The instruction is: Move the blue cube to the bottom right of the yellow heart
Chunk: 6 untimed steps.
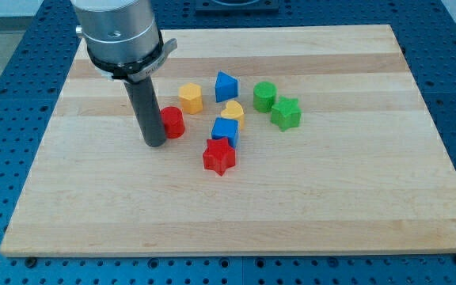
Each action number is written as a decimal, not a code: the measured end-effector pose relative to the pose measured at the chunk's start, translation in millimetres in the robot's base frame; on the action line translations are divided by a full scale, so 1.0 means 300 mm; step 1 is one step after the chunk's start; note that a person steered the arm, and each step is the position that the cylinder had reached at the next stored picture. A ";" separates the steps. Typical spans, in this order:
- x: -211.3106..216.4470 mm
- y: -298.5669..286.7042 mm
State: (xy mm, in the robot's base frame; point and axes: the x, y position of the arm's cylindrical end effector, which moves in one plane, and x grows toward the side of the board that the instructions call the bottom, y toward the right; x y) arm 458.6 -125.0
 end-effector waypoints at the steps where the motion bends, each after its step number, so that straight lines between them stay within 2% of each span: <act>1: 0.005 0.036; 3: 0.020 0.149; 6: 0.039 0.214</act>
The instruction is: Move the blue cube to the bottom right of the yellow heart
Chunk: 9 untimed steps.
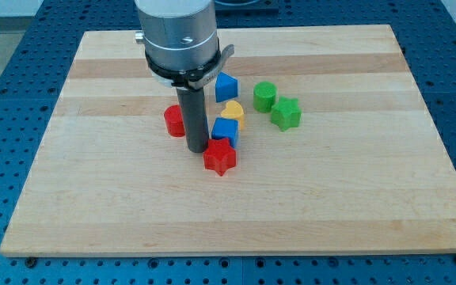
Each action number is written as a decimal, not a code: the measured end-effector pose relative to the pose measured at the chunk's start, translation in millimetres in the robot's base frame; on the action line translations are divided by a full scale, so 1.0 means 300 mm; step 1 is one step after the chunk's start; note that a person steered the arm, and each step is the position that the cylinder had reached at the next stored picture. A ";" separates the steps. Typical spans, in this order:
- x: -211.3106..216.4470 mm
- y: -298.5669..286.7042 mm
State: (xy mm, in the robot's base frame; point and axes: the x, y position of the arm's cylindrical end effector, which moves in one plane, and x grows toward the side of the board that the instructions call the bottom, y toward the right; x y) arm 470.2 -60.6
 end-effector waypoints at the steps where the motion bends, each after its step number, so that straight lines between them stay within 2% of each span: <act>1: 0.000 0.000; 4: -0.066 0.003; 9: -0.031 0.154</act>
